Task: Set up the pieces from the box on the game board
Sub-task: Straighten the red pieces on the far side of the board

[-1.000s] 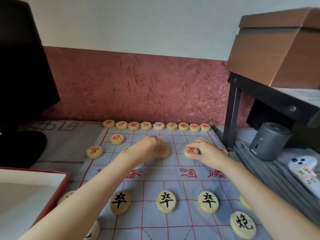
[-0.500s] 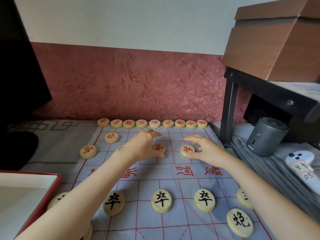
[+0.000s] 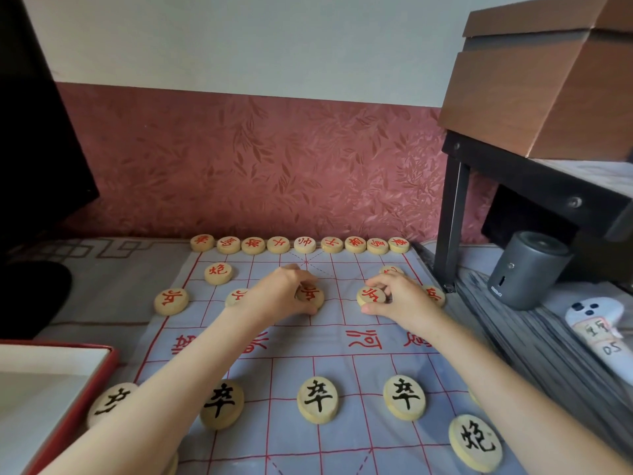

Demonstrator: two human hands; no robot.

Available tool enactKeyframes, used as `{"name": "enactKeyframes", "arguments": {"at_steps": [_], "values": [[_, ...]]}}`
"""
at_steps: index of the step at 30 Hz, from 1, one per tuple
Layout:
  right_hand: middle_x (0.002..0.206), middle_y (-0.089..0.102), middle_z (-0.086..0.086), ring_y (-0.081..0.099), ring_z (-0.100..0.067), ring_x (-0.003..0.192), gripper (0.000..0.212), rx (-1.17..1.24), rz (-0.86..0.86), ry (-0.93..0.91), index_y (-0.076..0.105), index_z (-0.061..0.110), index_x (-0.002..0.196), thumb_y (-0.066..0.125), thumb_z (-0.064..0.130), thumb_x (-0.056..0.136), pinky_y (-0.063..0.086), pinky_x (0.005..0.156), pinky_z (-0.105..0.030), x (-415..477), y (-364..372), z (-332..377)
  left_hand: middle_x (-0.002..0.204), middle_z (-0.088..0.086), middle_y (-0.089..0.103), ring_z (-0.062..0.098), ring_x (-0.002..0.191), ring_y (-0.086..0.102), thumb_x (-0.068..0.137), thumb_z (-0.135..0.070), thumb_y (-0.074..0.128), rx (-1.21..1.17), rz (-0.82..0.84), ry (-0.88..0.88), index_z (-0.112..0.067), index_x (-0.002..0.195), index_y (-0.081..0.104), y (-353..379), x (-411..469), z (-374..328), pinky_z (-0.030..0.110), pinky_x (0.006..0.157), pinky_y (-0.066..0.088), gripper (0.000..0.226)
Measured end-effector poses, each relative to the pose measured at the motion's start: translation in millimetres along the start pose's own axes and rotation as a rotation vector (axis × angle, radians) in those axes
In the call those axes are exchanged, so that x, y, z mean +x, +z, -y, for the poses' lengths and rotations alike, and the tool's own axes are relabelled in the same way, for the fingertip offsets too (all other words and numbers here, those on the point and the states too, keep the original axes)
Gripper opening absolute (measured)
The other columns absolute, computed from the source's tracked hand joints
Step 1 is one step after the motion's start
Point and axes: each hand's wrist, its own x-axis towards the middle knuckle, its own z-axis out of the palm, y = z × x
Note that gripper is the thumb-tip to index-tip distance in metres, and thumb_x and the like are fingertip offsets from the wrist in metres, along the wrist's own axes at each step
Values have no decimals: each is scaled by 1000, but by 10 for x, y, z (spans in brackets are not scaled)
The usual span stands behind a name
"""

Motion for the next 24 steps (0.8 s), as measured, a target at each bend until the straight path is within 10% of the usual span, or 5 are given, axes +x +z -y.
{"name": "enactKeyframes", "arguments": {"at_steps": [24], "values": [[107, 59, -2, 53, -14, 95, 50, 63, -108, 18, 62, 13, 112, 80, 33, 69, 43, 78, -25, -37, 94, -22, 124, 4, 50, 21, 106, 53, 78, -34, 70, -23, -26, -41, -20, 130, 47, 49, -63, -22, 28, 85, 45, 58]]}}
